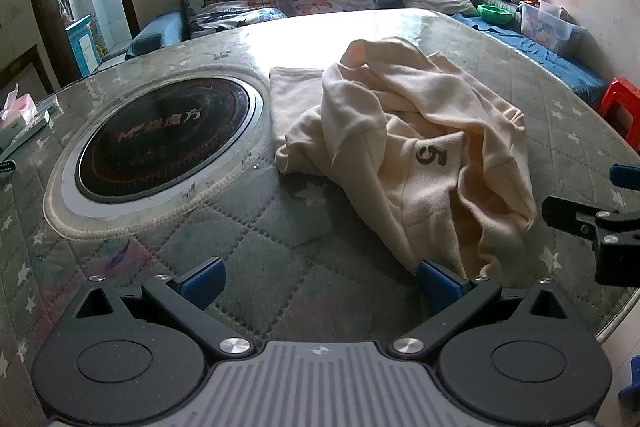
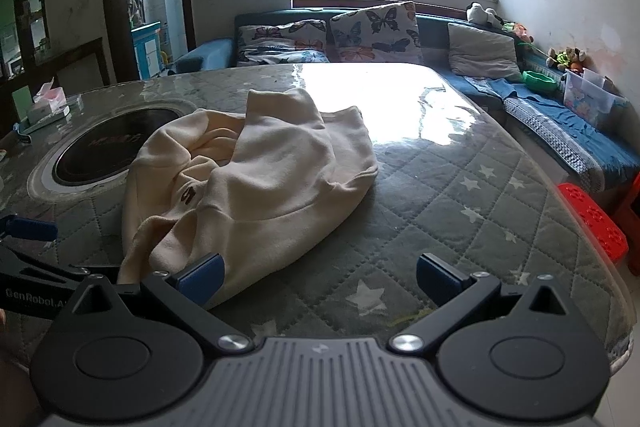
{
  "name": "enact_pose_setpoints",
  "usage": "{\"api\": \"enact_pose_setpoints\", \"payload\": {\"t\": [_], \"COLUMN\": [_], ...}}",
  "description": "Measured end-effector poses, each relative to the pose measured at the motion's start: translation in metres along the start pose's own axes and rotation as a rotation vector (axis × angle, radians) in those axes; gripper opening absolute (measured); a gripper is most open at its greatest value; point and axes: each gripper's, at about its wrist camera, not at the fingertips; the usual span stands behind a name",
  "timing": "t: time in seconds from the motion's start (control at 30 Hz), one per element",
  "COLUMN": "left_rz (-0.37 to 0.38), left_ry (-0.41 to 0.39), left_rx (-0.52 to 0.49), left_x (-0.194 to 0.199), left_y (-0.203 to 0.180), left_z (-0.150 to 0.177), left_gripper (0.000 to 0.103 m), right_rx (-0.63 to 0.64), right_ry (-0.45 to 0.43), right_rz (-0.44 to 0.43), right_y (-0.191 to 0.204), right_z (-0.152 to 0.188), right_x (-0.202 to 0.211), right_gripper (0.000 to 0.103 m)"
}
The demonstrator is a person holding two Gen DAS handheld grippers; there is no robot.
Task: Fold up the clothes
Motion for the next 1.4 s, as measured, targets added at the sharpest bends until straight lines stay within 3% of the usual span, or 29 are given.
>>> {"api": "enact_pose_setpoints", "payload": {"t": [0.47, 0.67, 0.87, 1.07, 1.17, 1.3, 1.4], "left_rz": [0.031, 0.037, 0.067, 0.112, 0.149, 0.178, 0.209], "left_ry": [-0.080, -0.123, -0.124, -0.088, -0.035, 0.006, 0.006], "left_rx": [0.003, -0.021, -0.043, -0.088, -0.090, -0.091, -0.070], "left_x": [-0.003, -0.015, -0.042, -0.081, -0.100, -0.115, -0.115], "left_y": [0.003, 0.001, -0.006, -0.017, -0.020, -0.017, -0.011], "left_z": [-0.047, -0.079, -0.111, -0.132, -0.135, -0.133, -0.130], "left_gripper": [0.103, 0.102, 0.080, 0.072, 0.055, 0.018, 0.013], "right_rx": [0.054, 0.049, 0.038, 0.033, 0.051, 0.078, 0.099], "right_ry": [-0.027, -0.028, -0.024, -0.016, -0.012, 0.000, 0.002], "right_rz": [-0.012, -0.043, -0.074, -0.112, -0.138, -0.176, -0.207], "right_y": [-0.008, -0.017, -0.029, -0.038, -0.038, -0.032, -0.025], "right_z": [-0.038, -0.063, -0.089, -0.118, -0.130, -0.143, -0.150], "right_x": [-0.018, -0.038, -0.063, -0.094, -0.108, -0.128, -0.141], "right_gripper": [0.103, 0.097, 0.089, 0.077, 0.072, 0.066, 0.062]}}
Point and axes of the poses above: each gripper's, at about its wrist camera, not at the fingertips, and x roughly against the way its jaws point, y to its left, z to its underside, and after that the axes turned 12 degrees about x, right-handed
